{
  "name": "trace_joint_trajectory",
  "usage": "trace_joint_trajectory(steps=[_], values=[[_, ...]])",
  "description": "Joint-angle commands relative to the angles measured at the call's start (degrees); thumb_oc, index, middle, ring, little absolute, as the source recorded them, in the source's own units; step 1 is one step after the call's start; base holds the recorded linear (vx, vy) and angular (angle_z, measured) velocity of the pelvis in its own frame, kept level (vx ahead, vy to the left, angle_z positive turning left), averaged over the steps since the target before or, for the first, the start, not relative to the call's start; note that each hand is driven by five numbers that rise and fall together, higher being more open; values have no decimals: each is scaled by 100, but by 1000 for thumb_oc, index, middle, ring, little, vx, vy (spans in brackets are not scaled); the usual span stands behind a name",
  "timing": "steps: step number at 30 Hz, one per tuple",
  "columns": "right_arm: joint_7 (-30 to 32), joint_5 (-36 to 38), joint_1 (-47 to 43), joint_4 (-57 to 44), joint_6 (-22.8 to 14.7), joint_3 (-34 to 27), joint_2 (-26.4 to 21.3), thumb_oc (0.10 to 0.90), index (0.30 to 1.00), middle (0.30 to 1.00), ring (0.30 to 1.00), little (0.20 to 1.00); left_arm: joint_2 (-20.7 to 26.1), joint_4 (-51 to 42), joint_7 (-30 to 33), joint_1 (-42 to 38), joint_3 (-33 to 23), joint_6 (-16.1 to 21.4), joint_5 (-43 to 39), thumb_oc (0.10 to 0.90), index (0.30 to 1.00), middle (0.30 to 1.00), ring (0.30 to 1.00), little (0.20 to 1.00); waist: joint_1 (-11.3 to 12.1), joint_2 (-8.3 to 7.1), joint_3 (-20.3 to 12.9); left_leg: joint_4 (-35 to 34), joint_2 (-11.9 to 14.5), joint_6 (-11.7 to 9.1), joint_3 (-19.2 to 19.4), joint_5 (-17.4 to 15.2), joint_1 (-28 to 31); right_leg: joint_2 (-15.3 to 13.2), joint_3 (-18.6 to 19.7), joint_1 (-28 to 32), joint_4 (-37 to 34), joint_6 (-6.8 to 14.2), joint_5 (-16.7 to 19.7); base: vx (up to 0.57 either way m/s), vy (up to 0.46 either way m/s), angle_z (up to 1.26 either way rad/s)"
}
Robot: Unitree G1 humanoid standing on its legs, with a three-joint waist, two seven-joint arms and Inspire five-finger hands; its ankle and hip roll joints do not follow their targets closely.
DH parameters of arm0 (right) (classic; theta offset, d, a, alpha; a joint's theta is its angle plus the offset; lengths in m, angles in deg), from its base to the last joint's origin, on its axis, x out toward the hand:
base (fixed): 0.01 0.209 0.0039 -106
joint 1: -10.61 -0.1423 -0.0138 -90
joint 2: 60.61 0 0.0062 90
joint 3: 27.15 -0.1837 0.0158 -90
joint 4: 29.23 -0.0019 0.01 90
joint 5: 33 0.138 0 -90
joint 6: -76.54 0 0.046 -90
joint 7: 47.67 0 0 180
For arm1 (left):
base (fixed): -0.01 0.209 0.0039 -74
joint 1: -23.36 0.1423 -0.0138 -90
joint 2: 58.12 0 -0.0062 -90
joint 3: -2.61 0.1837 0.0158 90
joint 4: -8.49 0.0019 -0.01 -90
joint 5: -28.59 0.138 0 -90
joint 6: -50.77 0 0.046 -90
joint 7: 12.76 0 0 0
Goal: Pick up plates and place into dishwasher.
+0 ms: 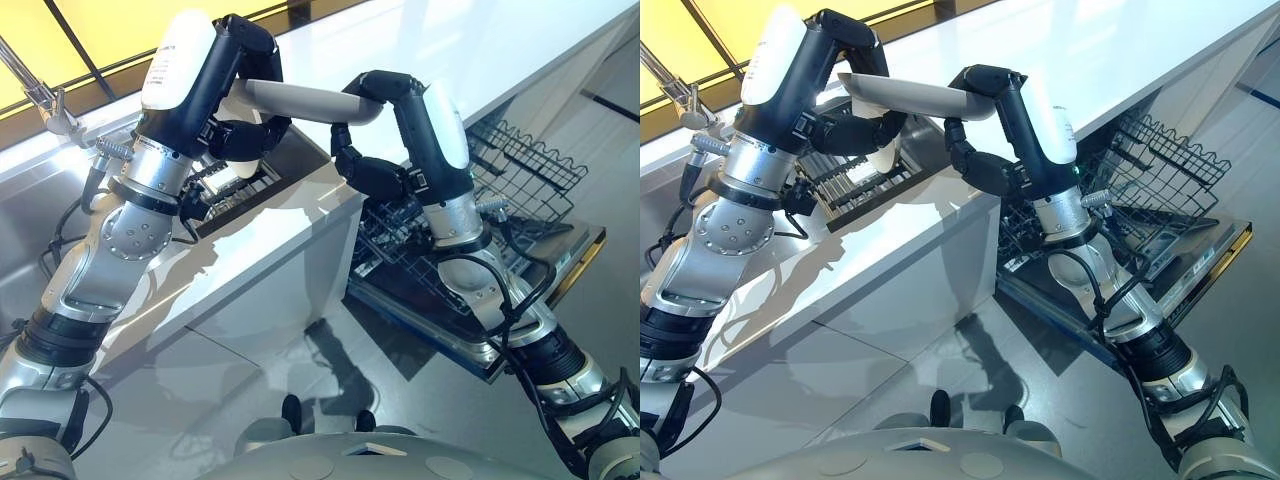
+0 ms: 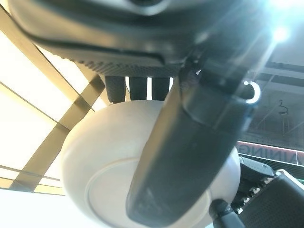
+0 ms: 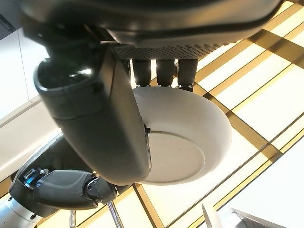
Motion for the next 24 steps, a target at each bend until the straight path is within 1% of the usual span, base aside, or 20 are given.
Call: trace_joint_trajectory(steps=[1,5,6,7,12,19,23,24], values=[[466,368,-670,-466,-41,-300,330,100,300,300,300,200,-124,-588,268,-764,57,423,-35,100,300,300,300,200,-88,-48,-561,46,-338,39,72,-536,95,-6,-105,-386,482,443,-4,0,0,0],[421,356,-594,-437,-106,-346,284,100,300,300,300,200,-74,-561,355,-706,-15,430,30,100,300,300,300,200,-87,-53,-574,46,-327,31,92,-533,88,-2,-114,-382,479,437,-11,0,0,0],[401,330,-563,-438,-121,-374,269,100,300,300,300,200,-66,-543,410,-671,-55,405,64,311,481,481,481,411,-90,-54,-575,45,-325,32,89,-533,90,3,-110,-382,481,432,-14,0,0,0],[363,324,-542,-438,-135,-402,241,100,300,300,300,200,-45,-529,421,-640,-91,357,135,800,900,900,900,900,-91,-56,-576,46,-318,31,95,-533,91,4,-114,-383,488,431,-20,0,0,0],[96,363,-403,-478,-323,-590,-22,100,300,300,300,200,141,-351,230,-346,-311,242,279,800,900,900,900,900,-96,-75,-577,60,-326,31,89,-536,94,15,-94,-374,470,430,-13,0,0,0],[-543,427,-206,-524,-583,-897,-498,100,300,300,300,200,568,111,263,-20,-768,348,418,800,900,900,900,900,-118,-78,-608,74,-338,43,70,-520,85,31,-29,-367,428,416,17,0,0,0],[-823,401,-235,-505,-629,-961,-697,100,300,300,300,200,742,268,320,-60,-890,349,427,800,900,900,900,900,-135,-74,-617,71,-345,44,43,-512,86,33,-7,-369,445,414,18,0,0,0],[-897,394,-259,-476,-653,-1007,-807,100,300,300,300,200,812,323,392,-74,-930,368,361,800,900,900,900,900,-140,-77,-625,70,-352,47,27,-510,89,30,4,-370,453,417,21,0,0,0]])
